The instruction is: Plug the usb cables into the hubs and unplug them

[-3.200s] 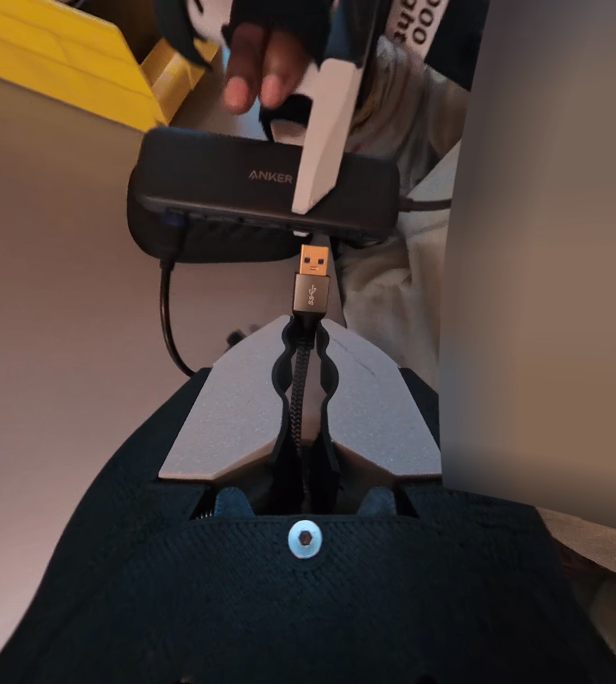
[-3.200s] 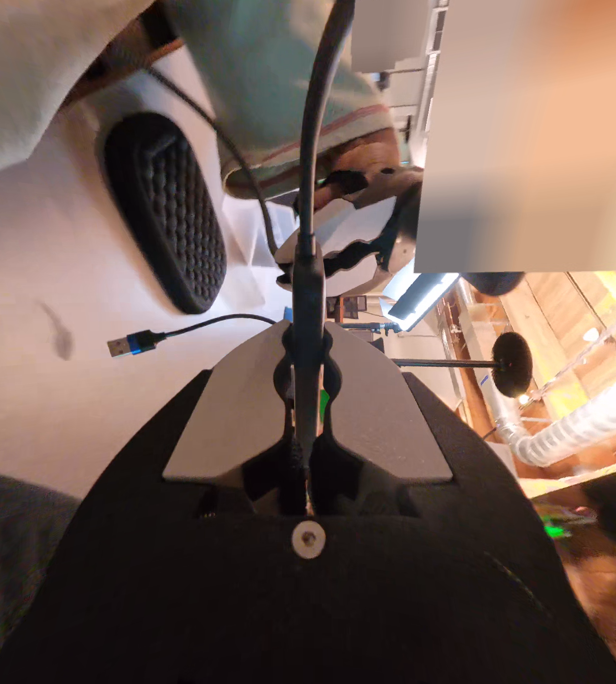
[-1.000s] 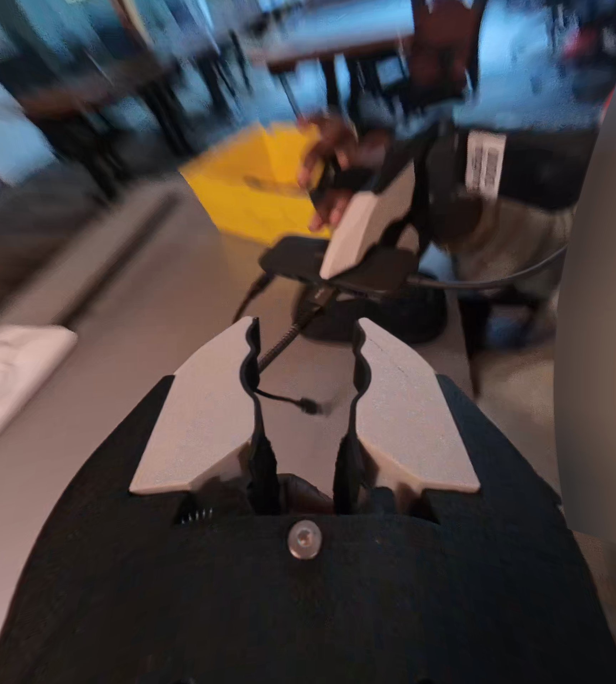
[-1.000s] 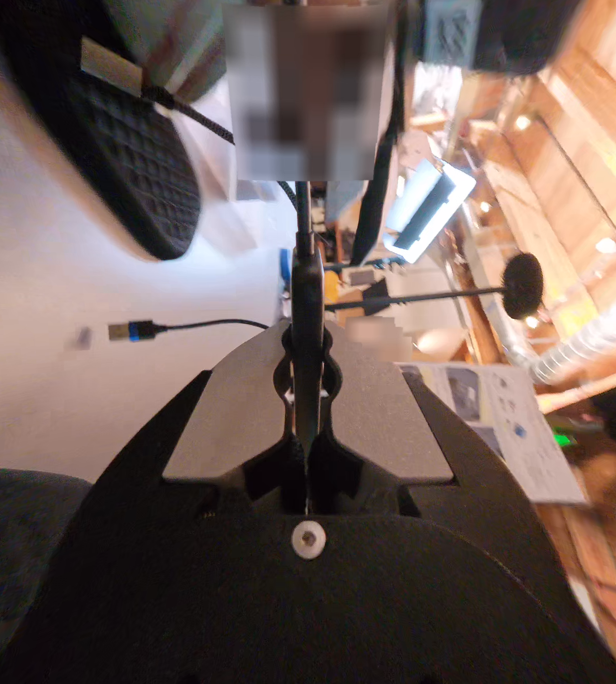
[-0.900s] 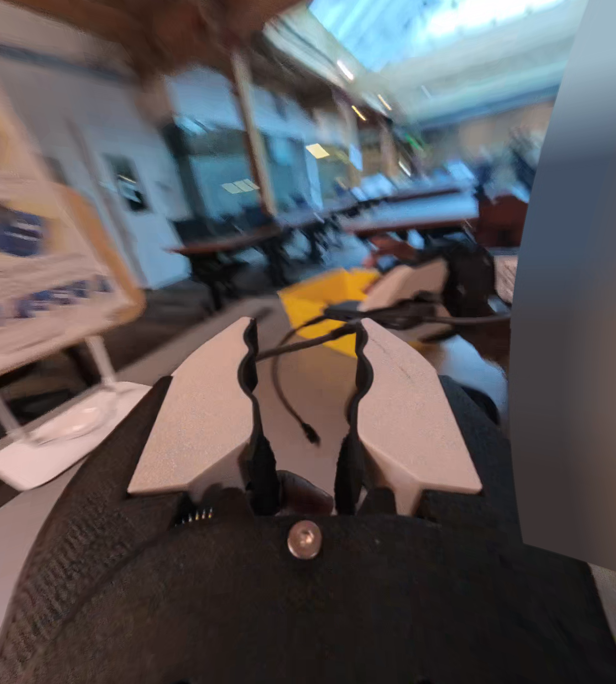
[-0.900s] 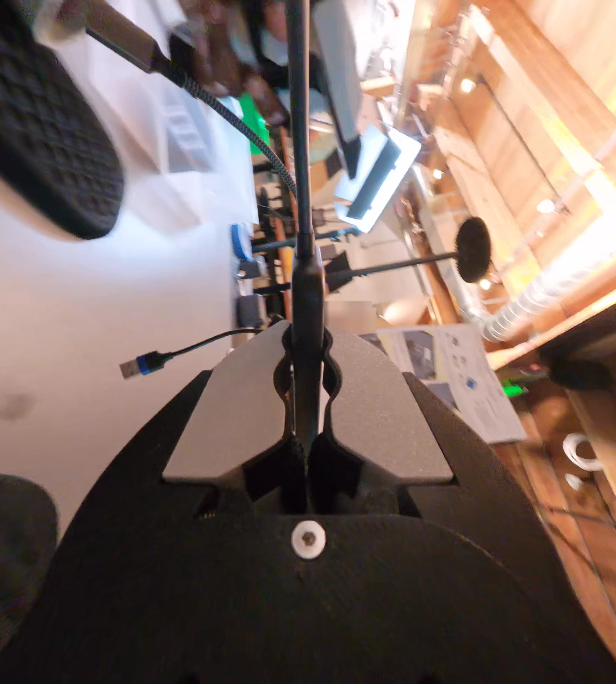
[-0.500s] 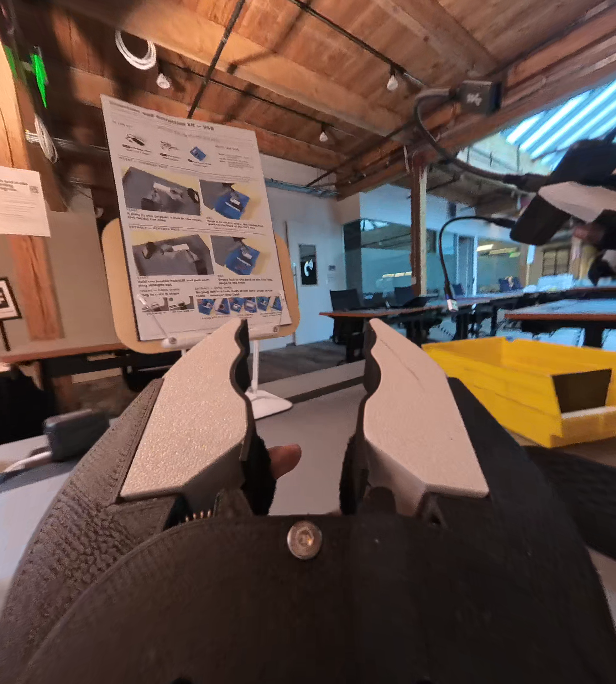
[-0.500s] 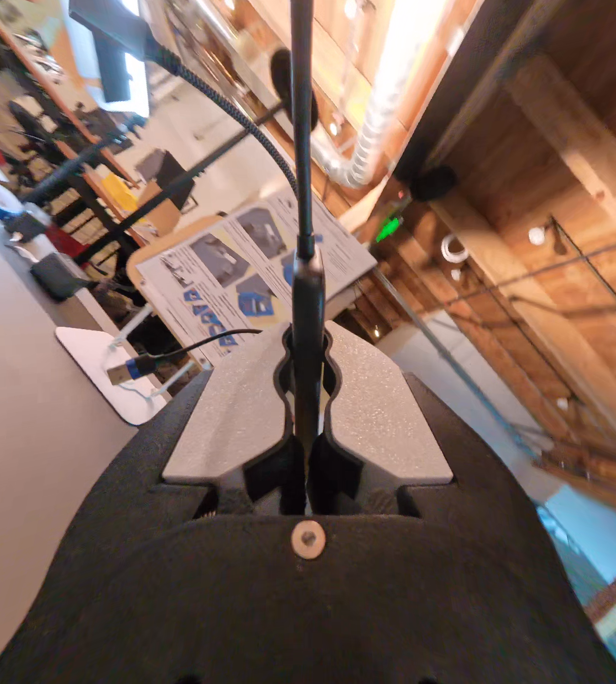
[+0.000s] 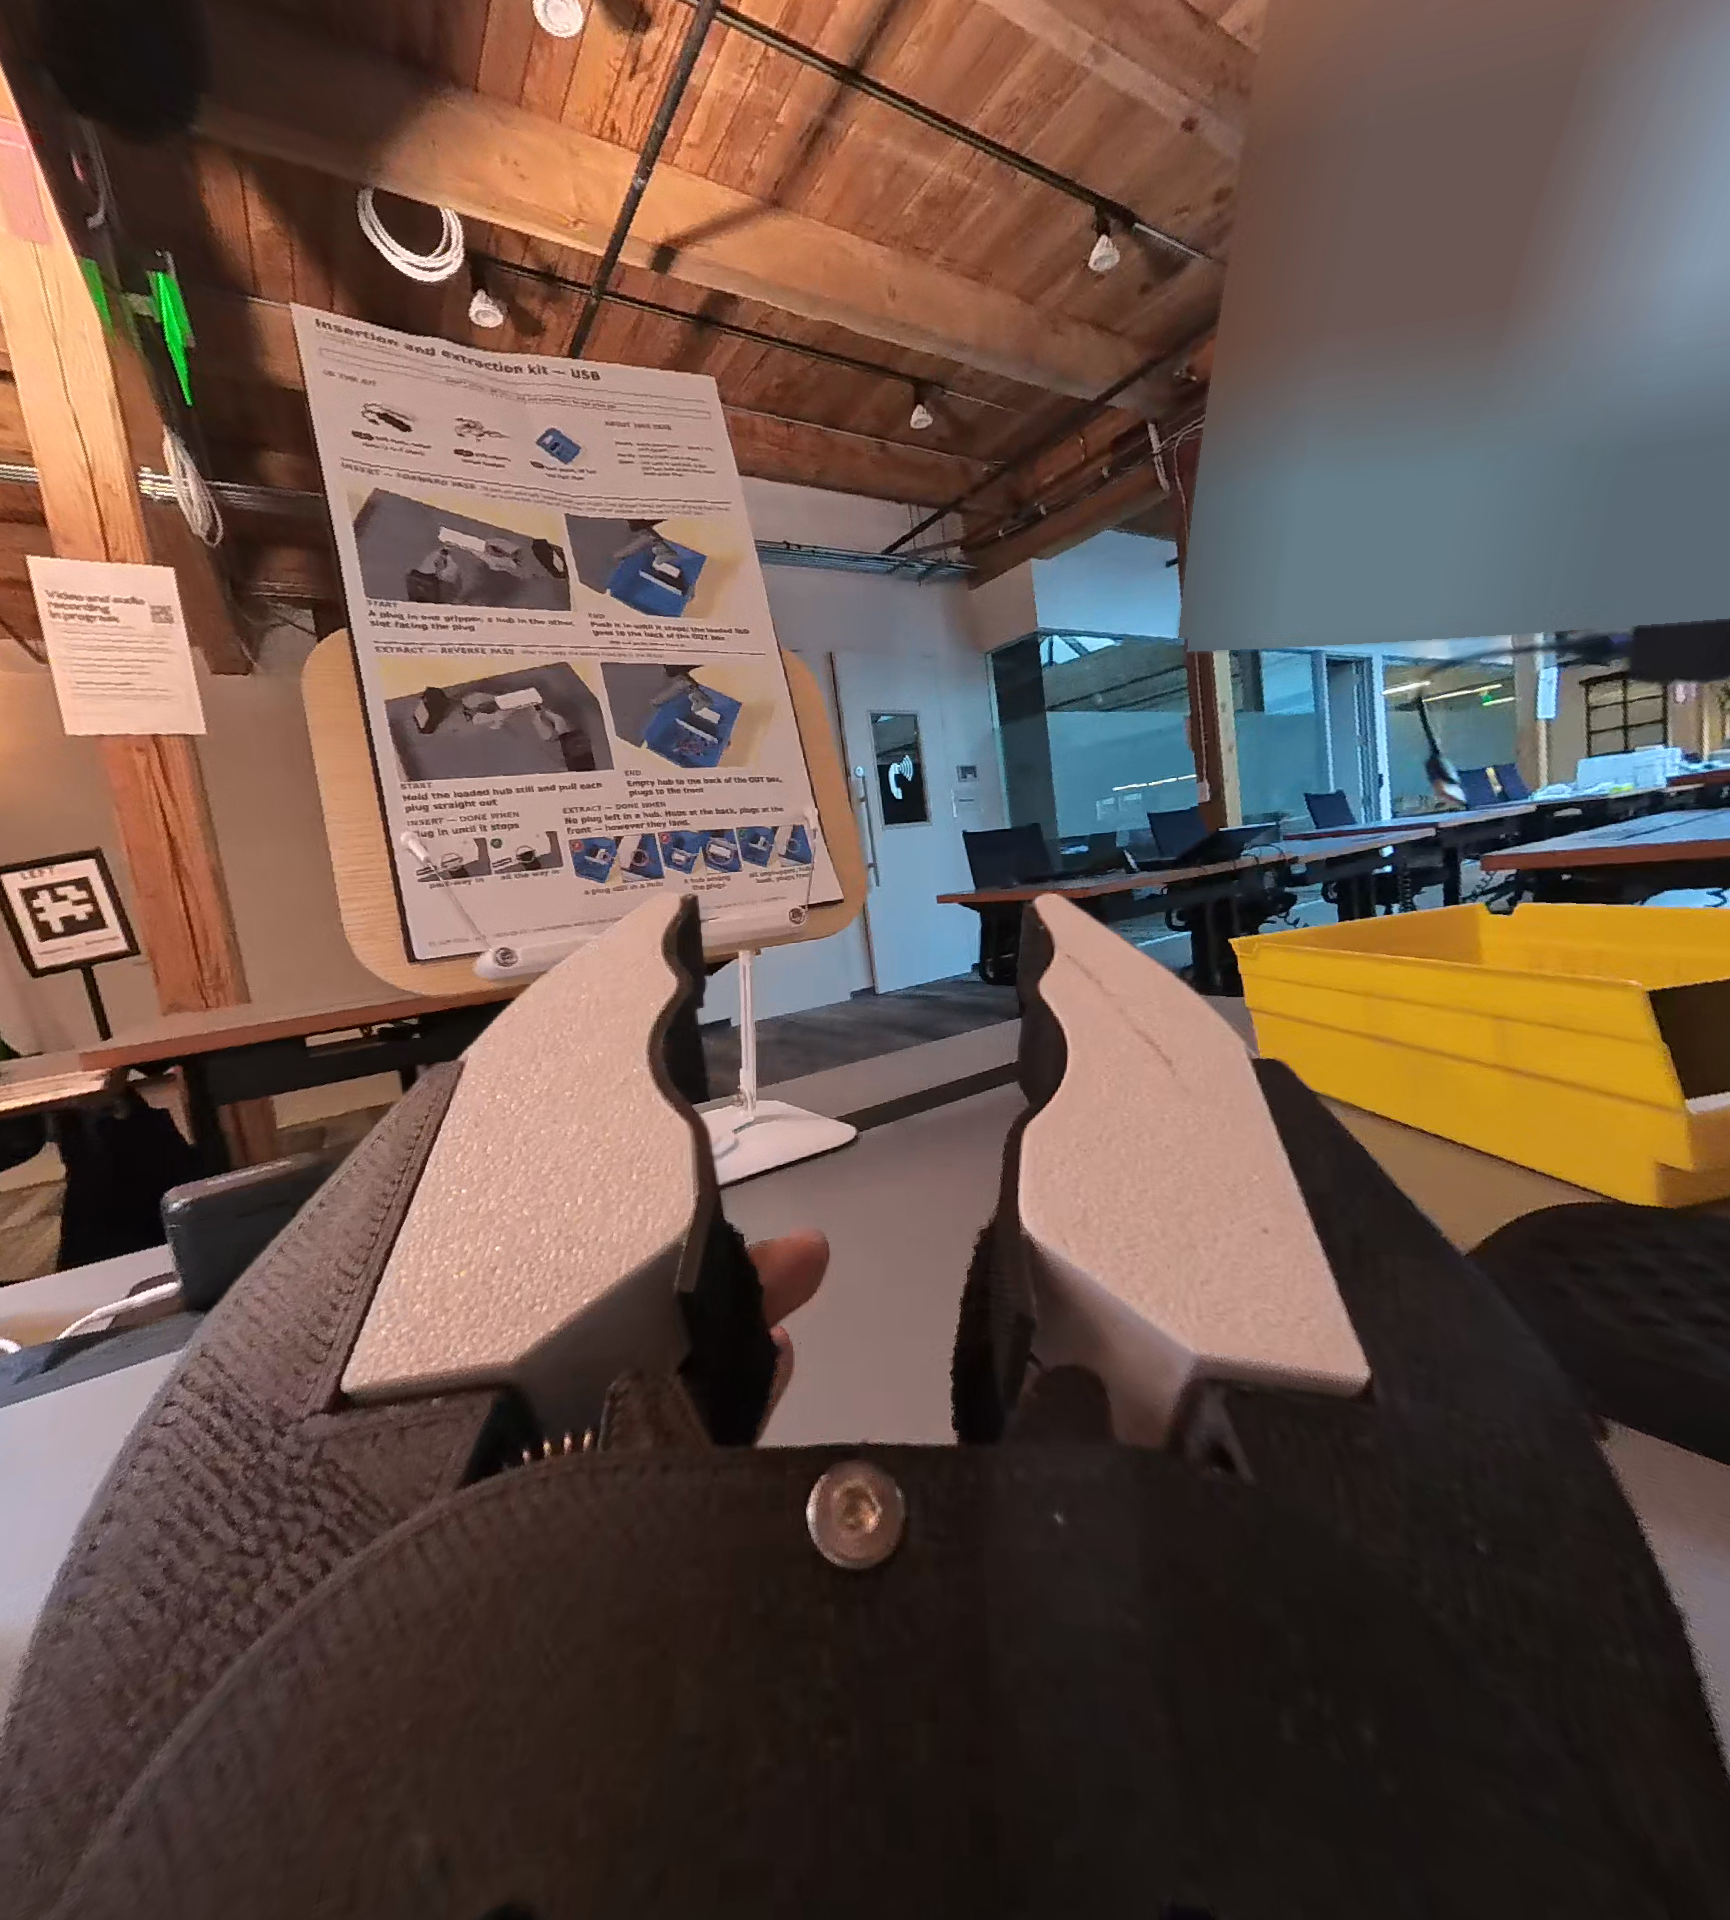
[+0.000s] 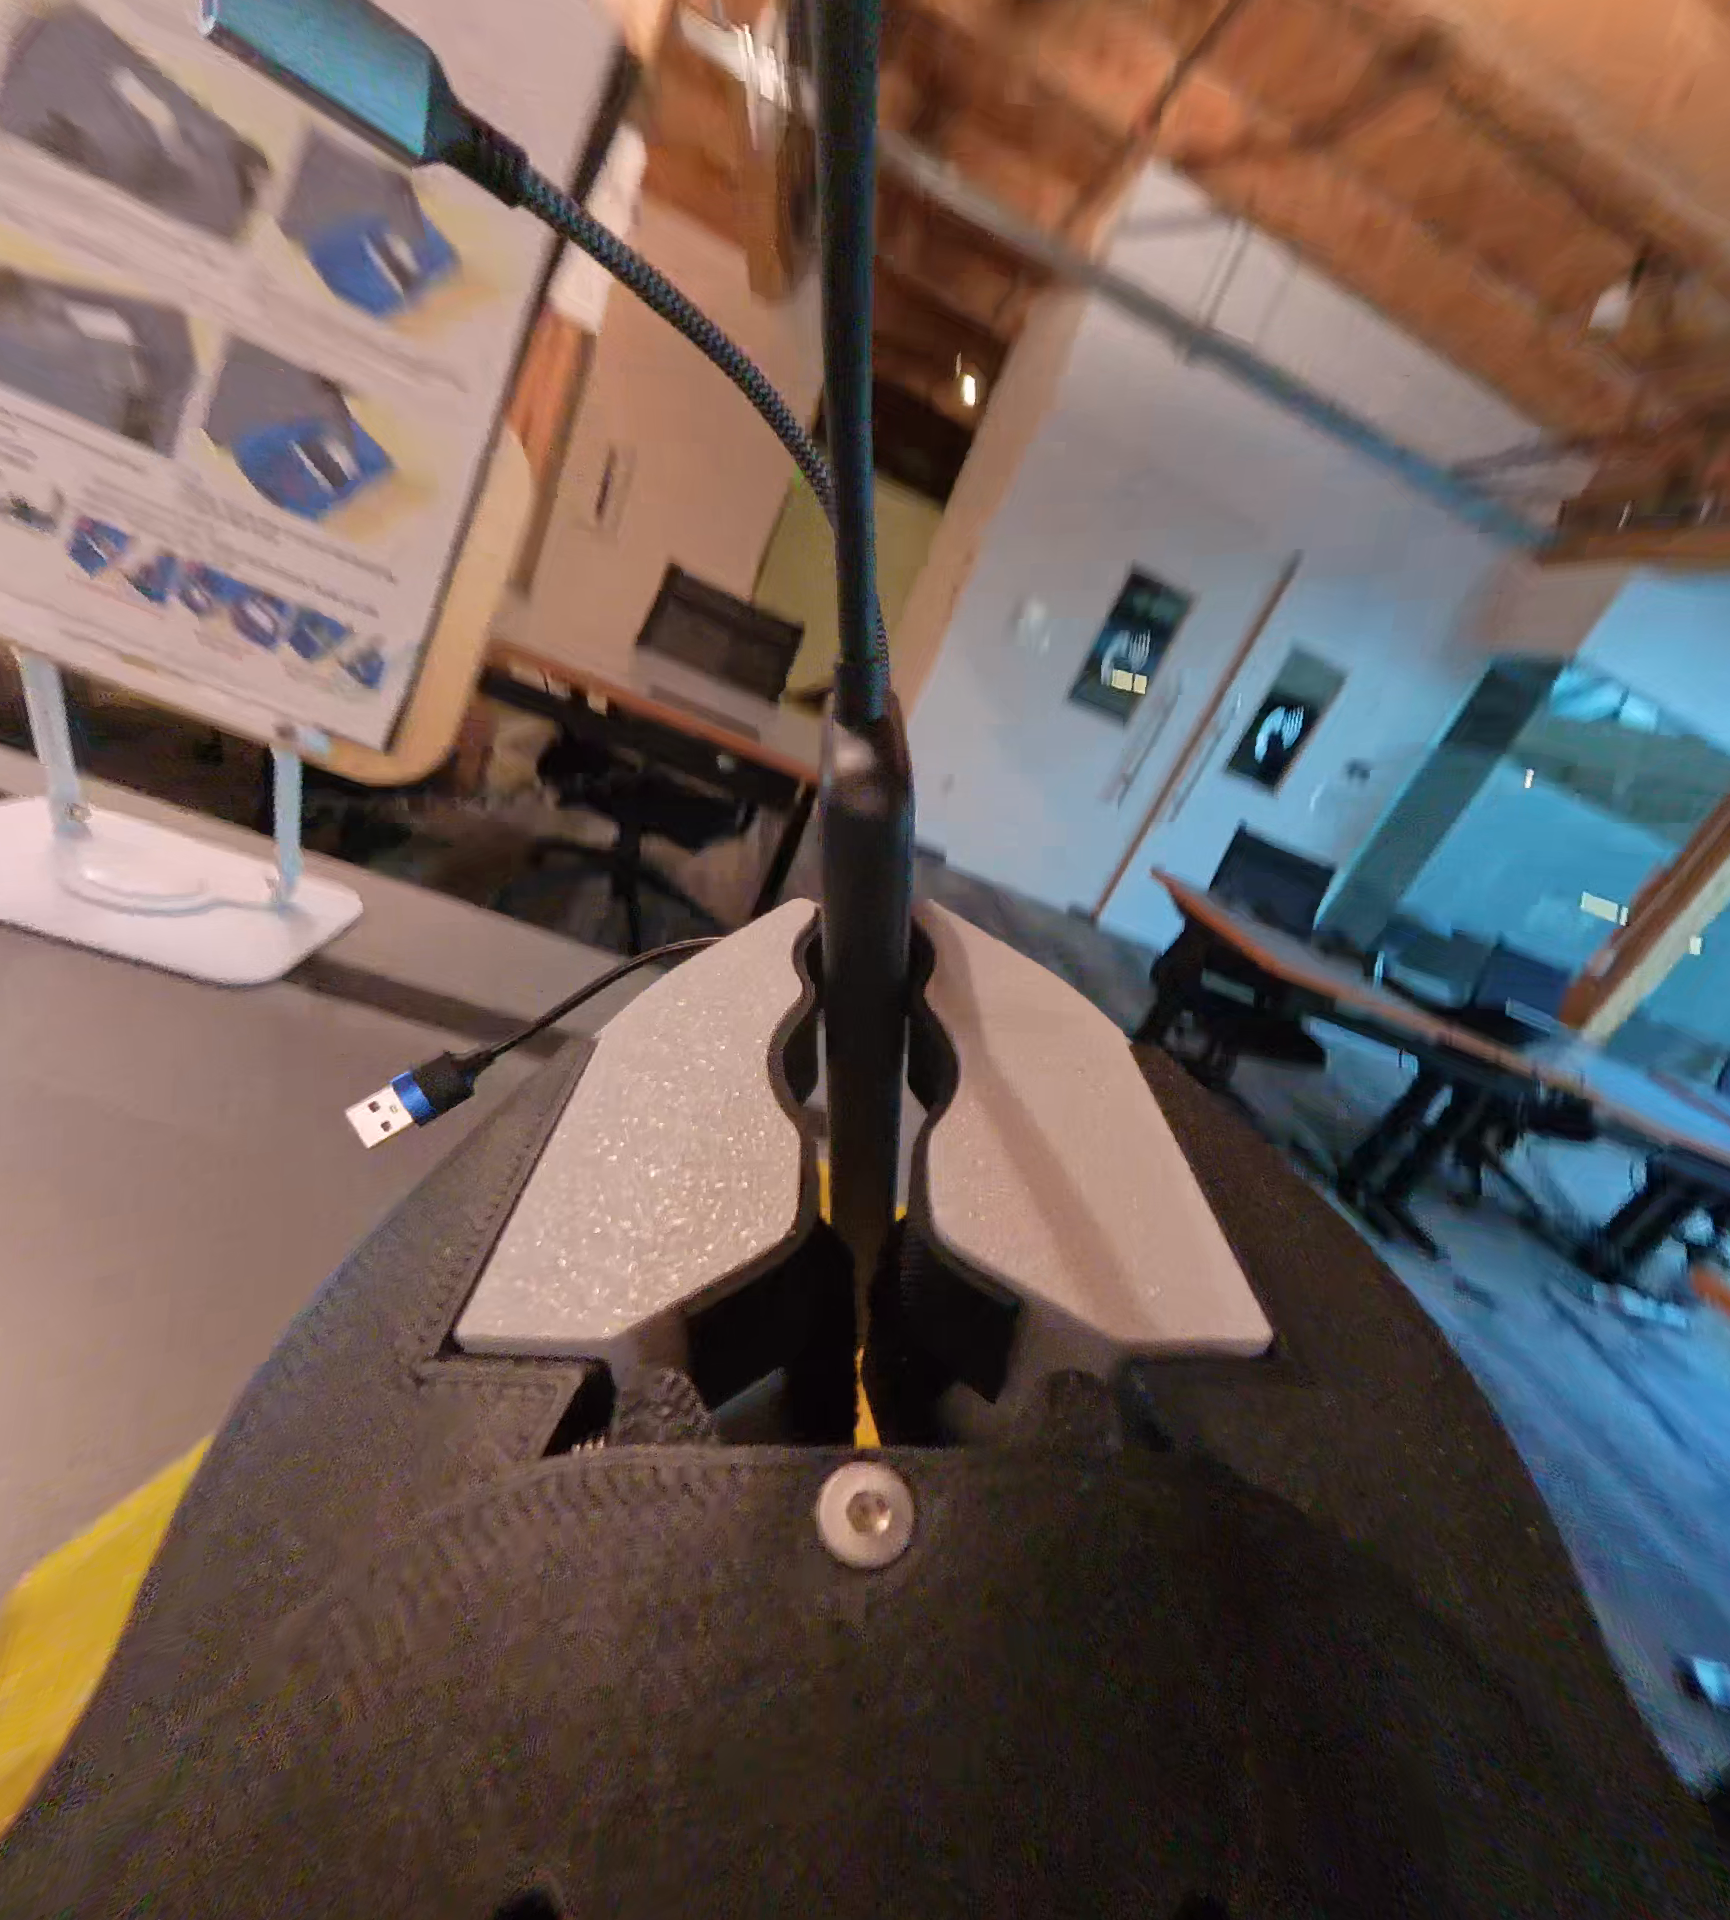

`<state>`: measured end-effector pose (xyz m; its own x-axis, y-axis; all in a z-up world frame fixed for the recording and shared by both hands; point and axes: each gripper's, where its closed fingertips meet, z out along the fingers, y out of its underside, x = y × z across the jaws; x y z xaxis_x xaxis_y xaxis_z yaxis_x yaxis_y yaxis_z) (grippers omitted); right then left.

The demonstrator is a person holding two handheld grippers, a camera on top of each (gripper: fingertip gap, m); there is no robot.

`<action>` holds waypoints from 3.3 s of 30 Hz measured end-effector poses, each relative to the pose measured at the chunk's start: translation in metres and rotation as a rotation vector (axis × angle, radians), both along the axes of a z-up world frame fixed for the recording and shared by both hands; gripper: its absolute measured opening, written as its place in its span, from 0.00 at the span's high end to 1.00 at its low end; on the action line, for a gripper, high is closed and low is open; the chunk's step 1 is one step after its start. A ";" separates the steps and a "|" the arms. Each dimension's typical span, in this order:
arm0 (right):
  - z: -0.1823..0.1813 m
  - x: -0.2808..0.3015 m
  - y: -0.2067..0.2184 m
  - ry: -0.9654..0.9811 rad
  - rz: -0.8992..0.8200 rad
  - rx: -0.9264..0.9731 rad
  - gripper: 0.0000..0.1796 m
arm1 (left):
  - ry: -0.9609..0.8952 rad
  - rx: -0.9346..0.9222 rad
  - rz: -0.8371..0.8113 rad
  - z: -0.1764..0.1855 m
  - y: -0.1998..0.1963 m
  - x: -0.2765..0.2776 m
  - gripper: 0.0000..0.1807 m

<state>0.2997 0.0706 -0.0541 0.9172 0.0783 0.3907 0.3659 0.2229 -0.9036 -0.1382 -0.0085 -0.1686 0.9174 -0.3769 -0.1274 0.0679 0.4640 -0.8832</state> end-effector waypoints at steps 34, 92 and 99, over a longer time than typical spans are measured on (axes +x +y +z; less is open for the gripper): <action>-0.160 -0.012 0.034 -0.233 0.047 -0.656 0.68 | 0.026 -0.026 -0.027 -0.008 0.003 0.007 0.60; -0.246 -0.500 -0.028 -0.599 0.704 -0.672 0.82 | 0.029 -0.205 0.478 0.062 -0.106 -0.250 0.74; -0.246 -0.536 -0.039 -0.604 0.784 -0.626 0.81 | 0.003 -0.378 0.578 0.021 -0.124 -0.308 0.68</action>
